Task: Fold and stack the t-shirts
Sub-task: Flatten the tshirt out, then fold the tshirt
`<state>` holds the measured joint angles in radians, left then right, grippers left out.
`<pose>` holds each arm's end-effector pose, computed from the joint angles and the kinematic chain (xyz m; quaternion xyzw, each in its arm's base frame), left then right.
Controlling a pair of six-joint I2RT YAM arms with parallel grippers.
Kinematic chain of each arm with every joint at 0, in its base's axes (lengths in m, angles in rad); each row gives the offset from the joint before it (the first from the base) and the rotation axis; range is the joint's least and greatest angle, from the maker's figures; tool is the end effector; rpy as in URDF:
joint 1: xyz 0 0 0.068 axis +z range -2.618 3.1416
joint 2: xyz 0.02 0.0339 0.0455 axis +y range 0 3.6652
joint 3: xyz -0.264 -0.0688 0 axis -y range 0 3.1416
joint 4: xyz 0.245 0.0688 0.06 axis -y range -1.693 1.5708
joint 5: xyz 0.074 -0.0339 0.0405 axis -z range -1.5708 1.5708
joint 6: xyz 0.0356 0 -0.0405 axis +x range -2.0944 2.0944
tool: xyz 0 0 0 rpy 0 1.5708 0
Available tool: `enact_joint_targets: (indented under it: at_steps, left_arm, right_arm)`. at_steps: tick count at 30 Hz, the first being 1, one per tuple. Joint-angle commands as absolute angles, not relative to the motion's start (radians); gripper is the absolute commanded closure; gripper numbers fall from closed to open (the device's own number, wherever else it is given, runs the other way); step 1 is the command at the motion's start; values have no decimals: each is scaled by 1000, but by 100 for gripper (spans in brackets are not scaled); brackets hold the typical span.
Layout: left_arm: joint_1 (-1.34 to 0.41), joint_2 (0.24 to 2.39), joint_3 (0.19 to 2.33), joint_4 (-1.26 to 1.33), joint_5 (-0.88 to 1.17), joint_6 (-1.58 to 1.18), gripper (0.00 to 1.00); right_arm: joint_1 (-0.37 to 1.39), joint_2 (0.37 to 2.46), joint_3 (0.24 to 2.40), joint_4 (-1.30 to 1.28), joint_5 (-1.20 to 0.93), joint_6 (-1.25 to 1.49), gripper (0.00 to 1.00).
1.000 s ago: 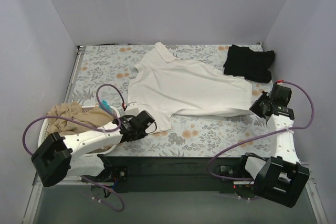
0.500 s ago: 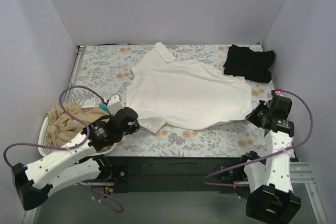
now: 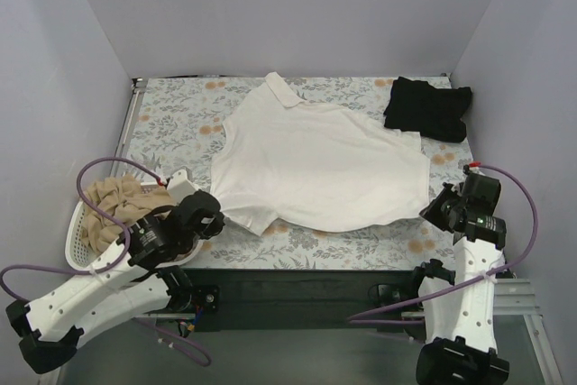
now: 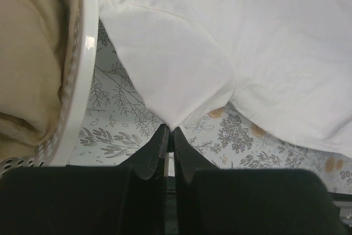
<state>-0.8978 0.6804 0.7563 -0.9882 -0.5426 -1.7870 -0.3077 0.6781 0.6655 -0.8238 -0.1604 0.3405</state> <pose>0.0882 -0.0812 0.2753 -0.4703 0.7858 -0.2460 0.3175 0.1287 -0.0349 0.2550 0.2690 0.8911 0.0806 0.3566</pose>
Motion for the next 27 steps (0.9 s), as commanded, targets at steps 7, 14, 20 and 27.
enact_joint_targets:
  at_steps: [7,14,20,27]
  left_arm:
    - [-894,698,839,-971,-526,-1741,100]
    - [-893,874,905,-807,-558,-1626,100]
    - [-874,1026,945,-689,-620,-1522,100]
    - [-677,1115,937,-531,-482,-1399,100]
  right_arm:
    - [-311,621,704,-893,-170,325,99]
    - [-311,733,721,-812,-155,318,99]
    - [-313,897,758,-743,-132,284,99]
    - [-313,1104,845,-664,-136,276,99]
